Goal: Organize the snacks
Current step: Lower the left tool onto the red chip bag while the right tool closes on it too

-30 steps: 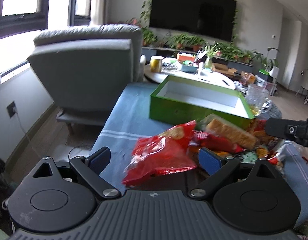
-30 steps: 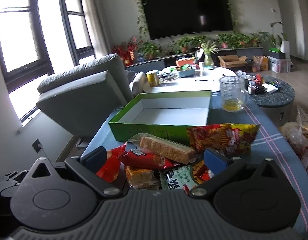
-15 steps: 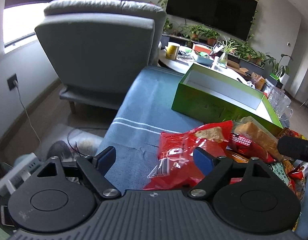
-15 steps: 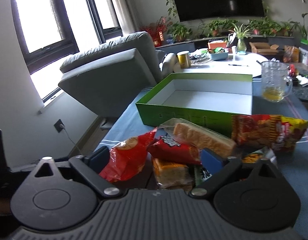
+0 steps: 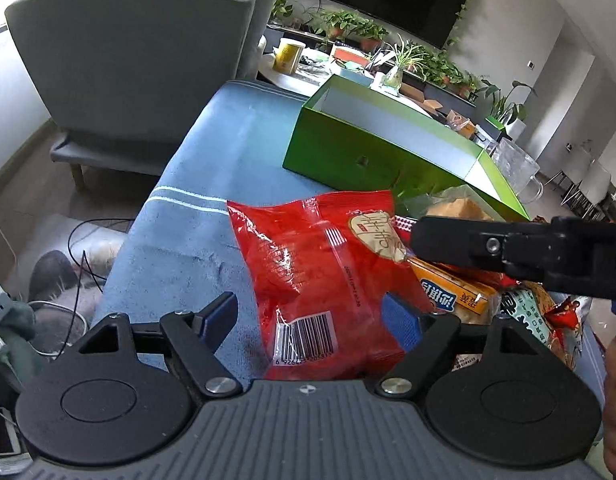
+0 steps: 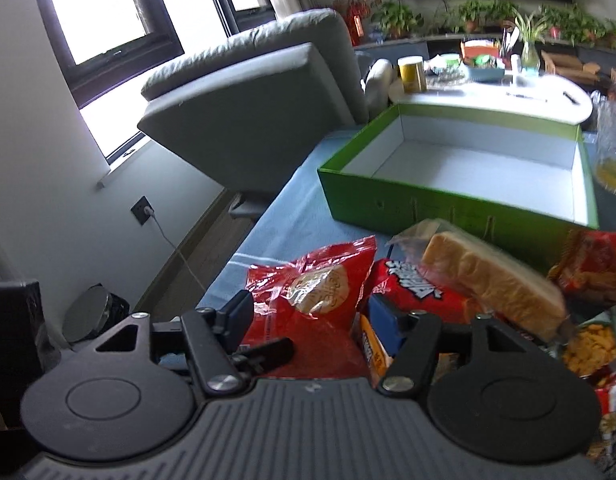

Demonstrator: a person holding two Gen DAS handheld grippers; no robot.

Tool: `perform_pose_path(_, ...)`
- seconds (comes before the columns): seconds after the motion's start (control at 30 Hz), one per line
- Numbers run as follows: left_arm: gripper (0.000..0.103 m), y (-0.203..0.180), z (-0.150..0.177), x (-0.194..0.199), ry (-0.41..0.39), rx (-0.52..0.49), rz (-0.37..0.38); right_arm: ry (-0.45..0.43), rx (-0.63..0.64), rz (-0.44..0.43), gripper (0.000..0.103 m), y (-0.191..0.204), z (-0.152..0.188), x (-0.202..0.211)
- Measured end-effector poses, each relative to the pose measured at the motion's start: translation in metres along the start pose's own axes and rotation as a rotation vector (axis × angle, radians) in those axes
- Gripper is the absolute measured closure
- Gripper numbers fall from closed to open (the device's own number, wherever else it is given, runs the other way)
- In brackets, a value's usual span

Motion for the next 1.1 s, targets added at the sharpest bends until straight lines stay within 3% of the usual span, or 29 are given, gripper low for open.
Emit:
perform_pose_path(0.27, 0.026, 0.008, -0.004, 0.006, -0.011, 0.024, 0.015, 0.023, 0.010, -0.095, 0.026, 0.015, -0.006, -0.005)
perform_pose_path(0.4, 0.026, 0.009, 0.000, 0.001, 0.007, 0.047, 0.045, 0.067, 0.041, -0.023, 0.026, 0.017, -0.003, -0.019)
perform_pose_path(0.57, 0.029, 0.010, 0.000, -0.002, 0.012, 0.056, 0.068, 0.144, -0.108, 0.038, 0.026, -0.008, 0.000, -0.043)
perform_pose_path(0.93, 0.036, 0.007, -0.003, -0.011, 0.022, 0.035, 0.079, 0.174, -0.078, -0.020, 0.026, 0.002, -0.003, -0.060)
perform_pose_path(1.1, 0.046, 0.001, -0.003, -0.002, 0.010, 0.008, 0.077, 0.171, -0.056, -0.048, 0.029, 0.008, 0.000, -0.056)
Point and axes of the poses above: each gripper's, at about its wrist camera, not at the fingertips, and x roughly against the way its jaws point, y to its left, z to its underside, the point moved 8 cm from there along -x, roughly the way its jaws point, and after that the axes turned 6 degrees about y, right-handed, at the moved point
